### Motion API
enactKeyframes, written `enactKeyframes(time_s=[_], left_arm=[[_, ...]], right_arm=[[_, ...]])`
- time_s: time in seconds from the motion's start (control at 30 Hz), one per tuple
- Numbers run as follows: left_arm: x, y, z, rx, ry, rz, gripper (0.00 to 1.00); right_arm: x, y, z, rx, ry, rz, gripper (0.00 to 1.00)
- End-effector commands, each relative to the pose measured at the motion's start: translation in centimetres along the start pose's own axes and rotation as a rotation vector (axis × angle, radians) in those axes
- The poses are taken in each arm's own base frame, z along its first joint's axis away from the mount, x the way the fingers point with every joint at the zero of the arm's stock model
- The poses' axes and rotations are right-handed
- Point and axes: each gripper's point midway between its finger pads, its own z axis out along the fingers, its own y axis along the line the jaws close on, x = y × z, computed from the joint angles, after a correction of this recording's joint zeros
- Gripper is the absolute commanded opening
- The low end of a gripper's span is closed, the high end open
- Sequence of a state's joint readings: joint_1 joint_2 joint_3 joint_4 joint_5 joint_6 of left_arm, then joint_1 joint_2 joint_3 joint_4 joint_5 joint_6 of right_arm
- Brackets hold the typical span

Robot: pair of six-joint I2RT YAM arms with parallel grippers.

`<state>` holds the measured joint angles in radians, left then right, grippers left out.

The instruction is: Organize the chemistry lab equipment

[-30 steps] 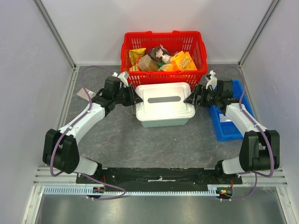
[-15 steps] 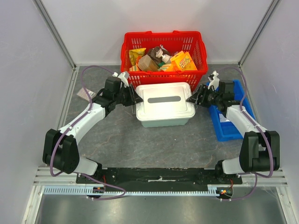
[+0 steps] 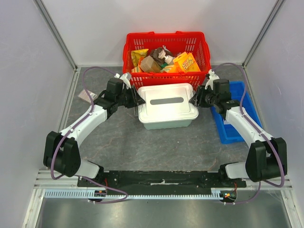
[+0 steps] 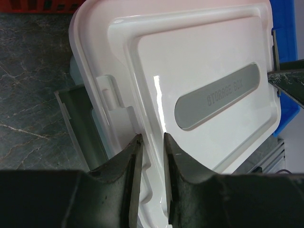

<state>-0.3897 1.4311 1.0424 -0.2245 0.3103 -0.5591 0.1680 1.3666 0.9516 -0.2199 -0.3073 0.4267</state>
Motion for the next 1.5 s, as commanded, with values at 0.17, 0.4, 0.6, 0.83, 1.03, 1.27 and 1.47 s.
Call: enactKeyframes(time_s=[0.17, 0.4, 0.6, 0.83, 1.03, 1.27, 1.47], left_arm=[[1.5, -0.4, -0.6, -0.016, 0.073, 0.025, 0.34], [-2.0, -0.4, -3.9, -0.071, -0.016, 0.007, 0.56], [-1.6, 1.9, -4.7, -0.104, -0.020, -0.022, 0.65], [1.6, 2.5, -2.3, -0.010, 0.055, -0.058, 0.68], [2.5, 1.6, -1.0, 0.101, 0.069, -0.053, 0.72], [2.8, 2.4, -0.3, 0.087, 0.059, -0.045, 0.72], [3.1, 2.7, 0.4, 0.075, 0.072, -0.033, 0.67]], right_arm=[[2.5, 0.2, -0.7, 0.114, 0.085, -0.084, 0.37], [2.5, 0.3, -0.8, 0.133, 0.081, -0.092, 0.33], [2.4, 0.6, -0.8, 0.126, 0.074, -0.094, 0.32], [2.4, 1.2, -0.5, 0.099, 0.071, -0.093, 0.32], [2.4, 1.4, -0.4, 0.083, 0.072, -0.099, 0.33], [2.4, 1.7, -0.3, 0.066, 0.069, -0.101, 0.33], [2.5, 2.0, -0.2, 0.050, 0.070, -0.098, 0.33]])
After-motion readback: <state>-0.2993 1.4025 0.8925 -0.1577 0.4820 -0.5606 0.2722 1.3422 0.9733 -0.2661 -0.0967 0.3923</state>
